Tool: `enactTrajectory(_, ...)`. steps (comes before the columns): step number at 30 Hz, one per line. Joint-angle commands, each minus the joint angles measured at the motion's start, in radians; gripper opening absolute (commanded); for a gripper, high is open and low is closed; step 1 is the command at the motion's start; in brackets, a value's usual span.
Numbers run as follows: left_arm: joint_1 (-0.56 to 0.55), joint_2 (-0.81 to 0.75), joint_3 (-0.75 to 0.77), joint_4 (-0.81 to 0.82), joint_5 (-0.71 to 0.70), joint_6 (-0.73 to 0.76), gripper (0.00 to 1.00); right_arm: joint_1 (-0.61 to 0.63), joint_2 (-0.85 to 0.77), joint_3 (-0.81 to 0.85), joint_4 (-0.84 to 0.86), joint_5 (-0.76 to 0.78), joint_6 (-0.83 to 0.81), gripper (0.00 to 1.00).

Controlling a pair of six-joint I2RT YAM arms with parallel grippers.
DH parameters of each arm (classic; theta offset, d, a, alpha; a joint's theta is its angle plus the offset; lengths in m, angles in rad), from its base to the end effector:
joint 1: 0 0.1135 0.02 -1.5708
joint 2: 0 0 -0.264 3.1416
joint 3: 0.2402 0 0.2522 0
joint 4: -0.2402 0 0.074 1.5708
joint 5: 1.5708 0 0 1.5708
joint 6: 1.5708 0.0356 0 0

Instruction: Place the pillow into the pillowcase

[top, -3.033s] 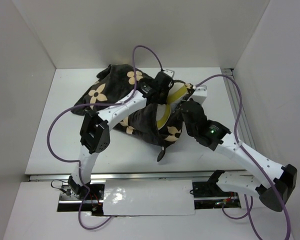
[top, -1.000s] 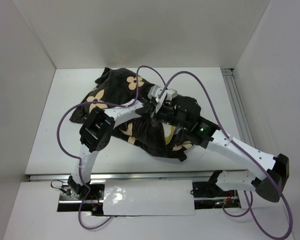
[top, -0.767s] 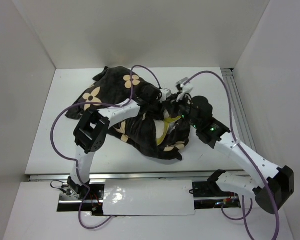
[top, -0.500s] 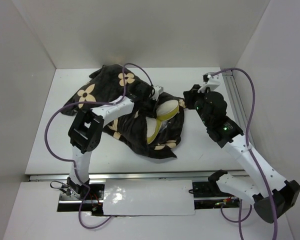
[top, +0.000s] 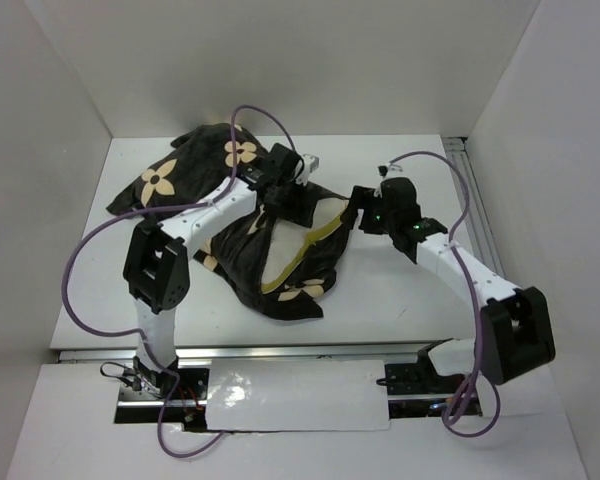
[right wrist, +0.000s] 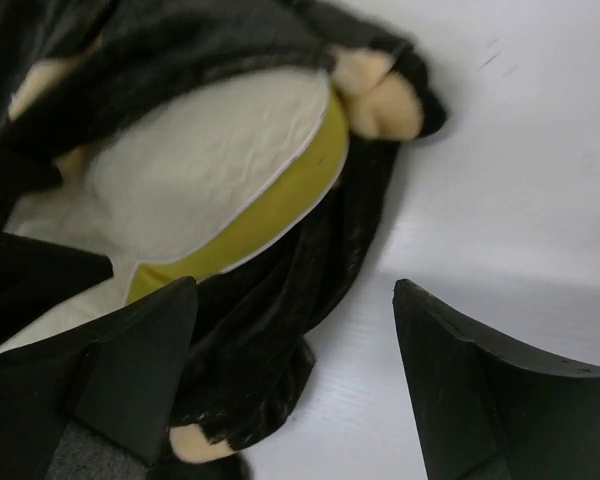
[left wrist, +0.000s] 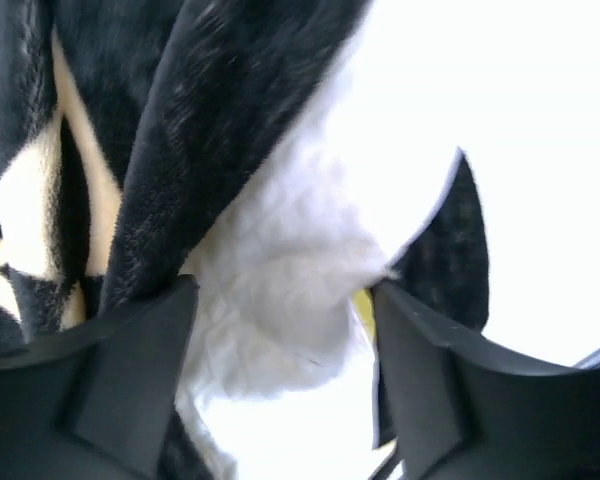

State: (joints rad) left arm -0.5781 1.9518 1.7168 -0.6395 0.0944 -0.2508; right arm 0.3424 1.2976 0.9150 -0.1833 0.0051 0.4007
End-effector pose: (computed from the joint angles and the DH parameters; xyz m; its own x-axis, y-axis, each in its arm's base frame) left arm 0.3671 -0.2435 0.2759 -0.7700 0.2074 -0.6034 0.4166 0.8797 -0.2292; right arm 0.2741 0.0975 0.2732 -0.5944 0.2022 -0.7783 -0.1084 0.9389 0.3267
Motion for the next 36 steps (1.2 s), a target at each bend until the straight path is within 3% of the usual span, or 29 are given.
enactTrajectory(1,-0.037,-0.057,0.096,-0.035,-0.021,0.021,0.91,0.02,0.061,-0.036,0.143,-0.195,0.062,0.86)
enactTrajectory(6,-0.115,0.03,0.216,-0.11,-0.2,0.074,0.93,0.098,0.083,-0.094,0.176,-0.123,0.112,0.85)
enactTrajectory(15,-0.158,0.213,0.345,-0.149,-0.298,0.12,0.94,0.084,0.143,-0.168,0.286,-0.074,0.194,0.81)
enactTrajectory(18,-0.158,0.249,0.345,-0.149,-0.335,0.12,0.94,0.075,0.207,-0.139,0.33,-0.128,0.194,0.75)
enactTrajectory(21,-0.167,0.276,0.336,-0.16,-0.373,0.12,0.94,0.075,0.247,-0.139,0.375,-0.165,0.204,0.57)
enactTrajectory(22,-0.167,0.291,0.336,-0.16,-0.374,0.108,0.9,0.075,0.247,-0.139,0.375,-0.165,0.204,0.48)
enactTrajectory(23,-0.167,0.291,0.327,-0.169,-0.374,0.108,0.85,0.075,0.258,-0.128,0.357,-0.165,0.213,0.23)
enactTrajectory(24,-0.167,0.3,0.317,-0.169,-0.387,0.091,0.77,0.075,0.249,-0.137,0.357,-0.142,0.213,0.04)
enactTrajectory(26,-0.158,0.3,0.304,-0.169,-0.398,0.082,0.49,0.075,0.176,-0.168,0.357,-0.071,0.225,0.0)
enactTrajectory(27,-0.158,0.3,0.303,-0.169,-0.433,0.055,0.04,0.075,0.143,-0.192,0.357,-0.044,0.234,0.0)
enactTrajectory(28,-0.148,0.291,0.29,-0.169,-0.446,0.042,0.0,0.075,0.109,-0.192,0.331,-0.004,0.234,0.0)
enactTrajectory(32,-0.1,0.211,0.221,-0.157,-0.493,0.021,0.0,0.041,-0.026,-0.16,0.176,0.272,0.202,0.0)
enactTrajectory(34,-0.08,0.165,0.15,-0.138,-0.515,0.031,0.0,0.011,-0.089,-0.151,0.128,0.337,0.188,0.0)
enactTrajectory(36,-0.068,0.083,0.043,-0.077,-0.504,0.06,0.0,-0.011,-0.16,-0.151,0.192,0.317,0.161,0.0)
